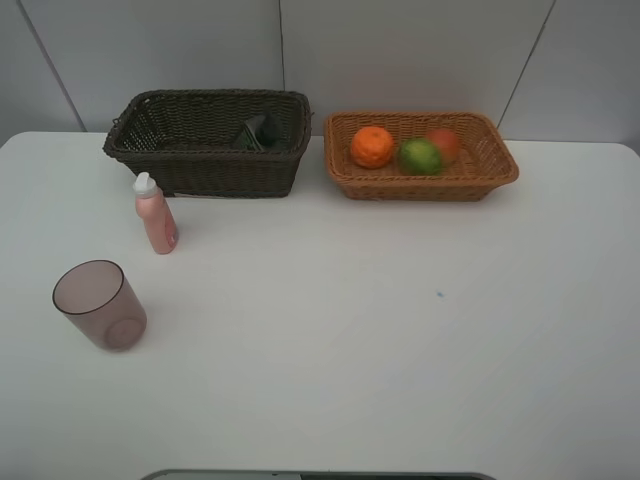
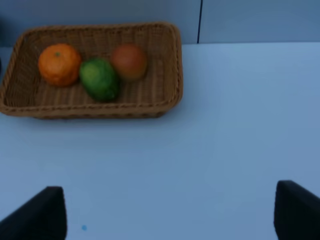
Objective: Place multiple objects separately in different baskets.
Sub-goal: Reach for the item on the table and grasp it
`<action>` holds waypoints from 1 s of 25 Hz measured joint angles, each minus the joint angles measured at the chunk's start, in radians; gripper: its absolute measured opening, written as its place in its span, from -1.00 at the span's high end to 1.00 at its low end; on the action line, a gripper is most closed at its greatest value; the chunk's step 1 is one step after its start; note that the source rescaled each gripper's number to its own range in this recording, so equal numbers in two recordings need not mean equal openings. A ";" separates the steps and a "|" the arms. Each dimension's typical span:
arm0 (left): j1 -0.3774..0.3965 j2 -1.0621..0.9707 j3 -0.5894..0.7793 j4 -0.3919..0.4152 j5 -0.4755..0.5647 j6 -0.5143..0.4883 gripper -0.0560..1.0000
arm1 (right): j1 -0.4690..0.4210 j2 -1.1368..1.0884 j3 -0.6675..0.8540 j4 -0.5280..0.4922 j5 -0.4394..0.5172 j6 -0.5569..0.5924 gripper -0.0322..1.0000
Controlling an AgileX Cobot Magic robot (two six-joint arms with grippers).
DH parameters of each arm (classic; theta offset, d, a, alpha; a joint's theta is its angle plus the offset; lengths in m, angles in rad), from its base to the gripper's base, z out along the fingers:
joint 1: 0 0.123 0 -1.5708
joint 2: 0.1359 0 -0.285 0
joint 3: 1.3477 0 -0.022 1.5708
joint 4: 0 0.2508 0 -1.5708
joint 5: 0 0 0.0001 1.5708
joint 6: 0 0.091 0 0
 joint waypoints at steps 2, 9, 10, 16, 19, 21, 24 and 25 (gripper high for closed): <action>0.000 0.000 0.000 0.000 0.000 0.000 -0.91 | 0.000 -0.084 0.008 0.000 0.035 -0.001 -0.60; 0.000 0.000 0.000 0.000 0.000 0.000 -0.91 | 0.000 -0.321 0.096 0.000 0.085 -0.001 -0.60; 0.000 0.000 0.000 0.000 0.000 0.000 -0.91 | 0.000 -0.349 0.109 0.000 0.090 -0.001 -0.60; 0.000 0.000 0.000 0.000 0.000 0.000 -0.91 | 0.000 -0.448 0.170 0.005 0.108 -0.001 -0.60; 0.000 0.000 0.000 0.000 0.000 0.000 -0.91 | 0.000 -0.479 0.215 0.014 0.111 -0.001 -0.60; 0.000 0.000 0.000 0.000 0.000 0.000 -0.91 | 0.000 -0.487 0.246 0.014 0.121 -0.001 -0.60; 0.000 0.000 0.000 0.000 0.000 0.000 -0.91 | 0.000 -0.488 0.257 0.014 0.130 -0.001 -0.60; 0.000 0.000 0.000 0.000 0.000 0.000 -0.91 | 0.000 -0.488 0.257 0.014 0.130 -0.001 -0.60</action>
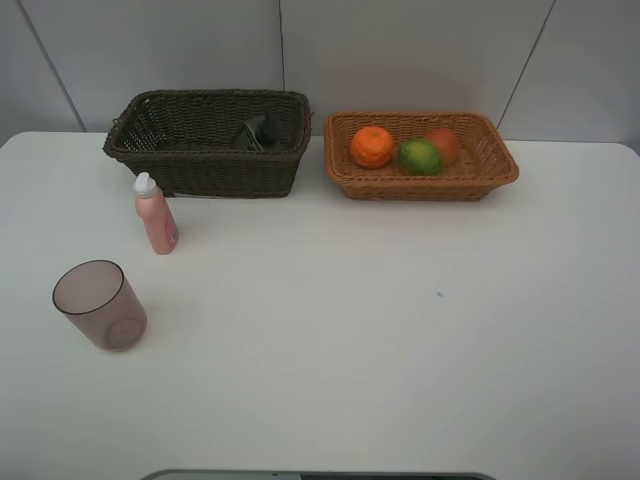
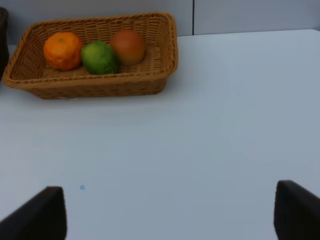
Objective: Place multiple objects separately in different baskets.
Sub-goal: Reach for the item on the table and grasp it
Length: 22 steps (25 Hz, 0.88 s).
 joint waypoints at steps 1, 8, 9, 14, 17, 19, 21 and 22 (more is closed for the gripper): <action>0.000 0.000 0.000 0.000 0.000 0.000 -0.91 | 0.000 0.000 0.001 0.000 0.000 0.000 -0.60; 0.000 0.000 0.000 0.000 0.000 0.000 -0.91 | 0.000 0.000 0.003 0.000 0.000 0.000 -0.60; 0.000 0.000 0.000 0.000 0.000 0.000 -0.91 | 0.000 0.000 0.003 -0.003 0.000 0.000 -0.60; 0.000 0.000 0.000 0.000 0.000 0.000 -0.91 | 0.000 0.000 0.003 -0.048 0.000 -0.022 -0.60; 0.000 0.000 0.000 0.000 0.000 0.000 -0.91 | 0.000 -0.004 0.003 -0.053 0.000 -0.026 -0.60; 0.000 0.000 0.000 0.000 0.000 0.000 -0.91 | 0.000 -0.019 0.003 -0.055 0.000 -0.026 -0.60; 0.000 0.000 0.000 0.000 0.000 0.000 -0.91 | 0.000 -0.028 0.003 -0.056 0.000 -0.026 -0.60; 0.000 0.000 0.000 0.000 0.000 0.000 -0.91 | 0.000 -0.028 0.003 -0.056 0.000 -0.026 -0.60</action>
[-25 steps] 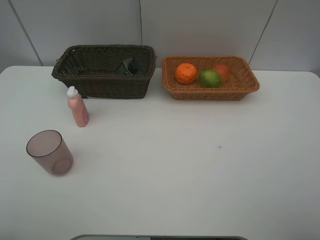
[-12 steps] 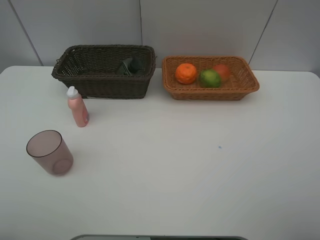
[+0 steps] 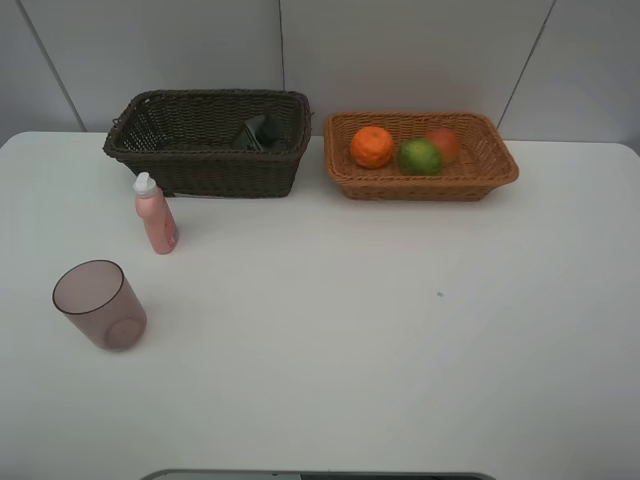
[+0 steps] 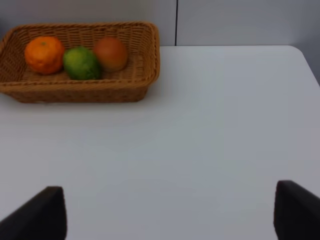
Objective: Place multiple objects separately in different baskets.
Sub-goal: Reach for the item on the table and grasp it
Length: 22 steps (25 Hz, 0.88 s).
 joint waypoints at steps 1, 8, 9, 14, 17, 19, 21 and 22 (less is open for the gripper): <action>0.000 0.000 0.000 0.000 0.000 0.000 -0.91 | -0.001 0.000 0.000 0.000 0.000 0.000 -0.60; 0.000 0.000 0.000 0.000 0.000 0.000 -0.91 | -0.069 0.000 0.000 0.001 0.000 0.000 -0.60; 0.000 0.000 0.000 0.000 0.000 0.000 -0.91 | -0.071 0.000 0.000 0.001 0.000 0.000 -0.60; 0.000 0.000 0.000 0.000 0.000 0.000 -0.91 | -0.085 0.000 0.000 0.001 0.000 0.000 -0.60; 0.000 0.000 0.000 0.000 0.000 0.000 -0.91 | -0.089 0.000 0.000 0.001 0.000 0.000 -0.60; 0.000 0.000 0.000 0.000 0.000 0.000 -0.91 | -0.089 0.000 0.000 0.001 0.000 0.000 -0.60; 0.000 0.000 0.000 0.000 0.000 0.000 -0.91 | -0.089 0.000 0.000 -0.004 0.000 0.000 -0.60; 0.000 0.000 0.000 0.000 0.000 0.000 -0.91 | -0.089 0.000 0.000 -0.006 0.000 -0.001 -0.60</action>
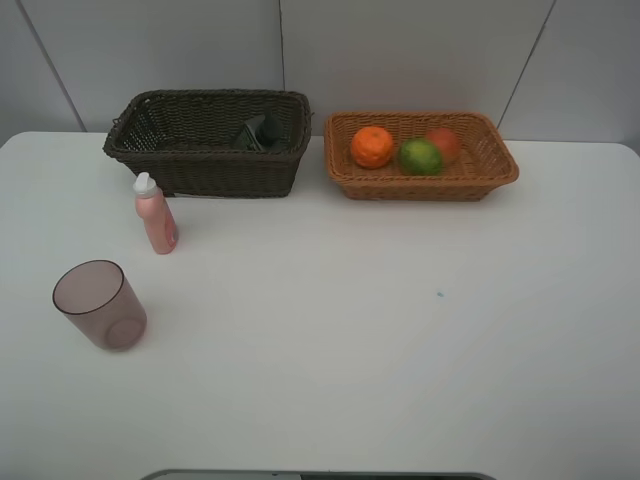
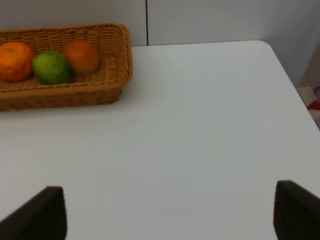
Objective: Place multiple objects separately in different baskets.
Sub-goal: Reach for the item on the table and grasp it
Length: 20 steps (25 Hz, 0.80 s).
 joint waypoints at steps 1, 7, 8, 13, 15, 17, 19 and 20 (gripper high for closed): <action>0.000 0.000 0.000 0.000 0.000 0.000 -0.91 | 0.000 0.000 0.000 -0.001 0.000 0.000 -0.60; 0.000 0.000 0.000 0.000 0.000 0.000 -0.91 | 0.000 0.000 0.000 0.047 0.000 -0.090 -0.60; 0.000 0.000 0.000 0.000 0.000 0.000 -0.91 | 0.000 0.000 0.000 0.059 -0.001 -0.105 -0.60; 0.000 0.000 0.000 0.000 0.000 0.000 -0.91 | 0.000 0.000 0.000 0.067 -0.001 -0.125 -0.60; 0.000 0.000 0.000 0.000 0.000 0.000 -0.91 | 0.000 0.000 0.000 0.069 -0.001 -0.125 -0.60; 0.000 0.000 0.000 0.000 0.000 0.000 -0.91 | 0.000 0.000 0.000 0.069 -0.001 -0.125 -0.60; 0.000 0.000 0.000 0.000 0.000 0.000 -0.91 | 0.000 0.000 0.001 0.070 -0.002 -0.125 -0.60; 0.000 0.000 0.000 0.000 0.000 0.000 -0.91 | 0.000 0.000 0.002 0.070 -0.002 -0.125 -0.60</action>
